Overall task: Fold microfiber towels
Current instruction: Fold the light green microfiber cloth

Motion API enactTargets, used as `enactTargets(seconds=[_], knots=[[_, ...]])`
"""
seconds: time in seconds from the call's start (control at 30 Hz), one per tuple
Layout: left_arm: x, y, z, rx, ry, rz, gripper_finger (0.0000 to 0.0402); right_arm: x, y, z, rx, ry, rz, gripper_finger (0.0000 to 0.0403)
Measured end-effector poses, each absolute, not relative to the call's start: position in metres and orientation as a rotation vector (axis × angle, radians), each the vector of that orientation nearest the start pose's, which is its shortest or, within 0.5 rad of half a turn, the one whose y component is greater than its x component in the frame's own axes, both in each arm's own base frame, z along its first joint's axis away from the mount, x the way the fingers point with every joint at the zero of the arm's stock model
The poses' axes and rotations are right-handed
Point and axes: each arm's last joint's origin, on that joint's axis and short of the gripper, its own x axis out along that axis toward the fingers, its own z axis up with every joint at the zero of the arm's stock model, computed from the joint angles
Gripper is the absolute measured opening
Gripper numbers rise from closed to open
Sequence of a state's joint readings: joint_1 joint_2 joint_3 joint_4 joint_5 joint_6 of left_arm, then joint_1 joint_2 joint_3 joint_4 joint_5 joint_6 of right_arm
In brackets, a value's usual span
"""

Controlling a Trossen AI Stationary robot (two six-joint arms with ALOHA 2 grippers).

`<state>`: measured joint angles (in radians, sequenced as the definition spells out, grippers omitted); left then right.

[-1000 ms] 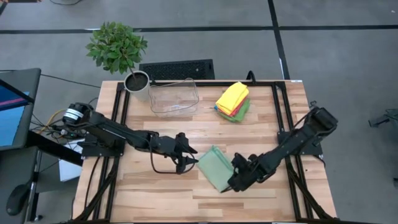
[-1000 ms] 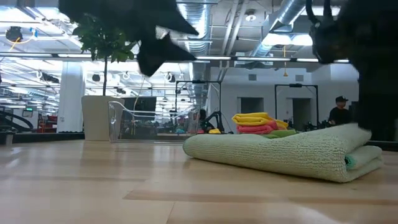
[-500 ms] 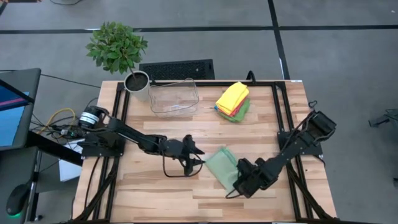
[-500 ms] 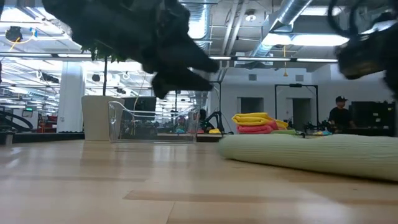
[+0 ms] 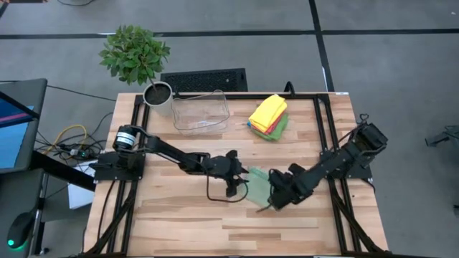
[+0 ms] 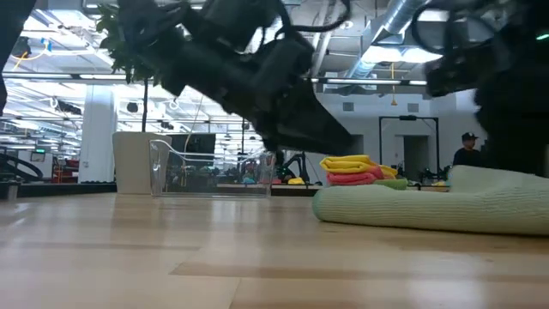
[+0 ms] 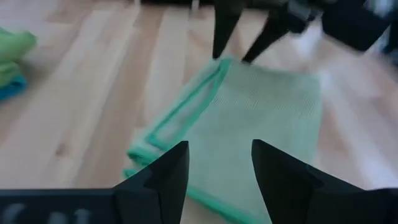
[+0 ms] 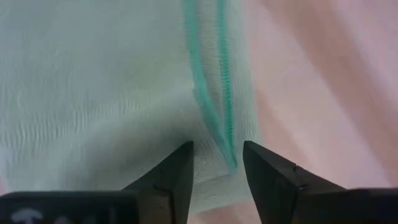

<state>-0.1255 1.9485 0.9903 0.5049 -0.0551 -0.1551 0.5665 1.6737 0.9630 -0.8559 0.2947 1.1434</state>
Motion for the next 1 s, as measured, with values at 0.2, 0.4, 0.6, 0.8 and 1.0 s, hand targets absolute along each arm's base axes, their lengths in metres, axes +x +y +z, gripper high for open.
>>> enactTargets(seconds=[0.2, 0.4, 0.6, 0.8, 1.0], knots=[[0.404, -0.047, 0.153, 0.044, 0.543, -0.006, 0.0161, 0.231, 0.126, 0.17, 0.399, 1.344, -0.617, 0.0158], [0.408, -0.045, 0.154, 0.032, 0.489, -0.059, 0.0155, 0.207, 0.133, 0.199, 0.484, 1.175, -0.699, 0.015], [0.412, -0.046, 0.145, 0.015, 0.448, -0.104, 0.0141, 0.205, 0.152, 0.212, 0.611, 0.857, -0.677, 0.0142], [0.421, -0.048, 0.125, 0.017, 0.476, -0.13, 0.0111, 0.218, 0.165, 0.175, 0.601, 0.924, -0.75, 0.012], [0.418, -0.047, 0.116, 0.046, 0.541, -0.107, 0.0086, 0.213, 0.174, 0.139, 0.562, 1.082, -0.875, 0.0106]])
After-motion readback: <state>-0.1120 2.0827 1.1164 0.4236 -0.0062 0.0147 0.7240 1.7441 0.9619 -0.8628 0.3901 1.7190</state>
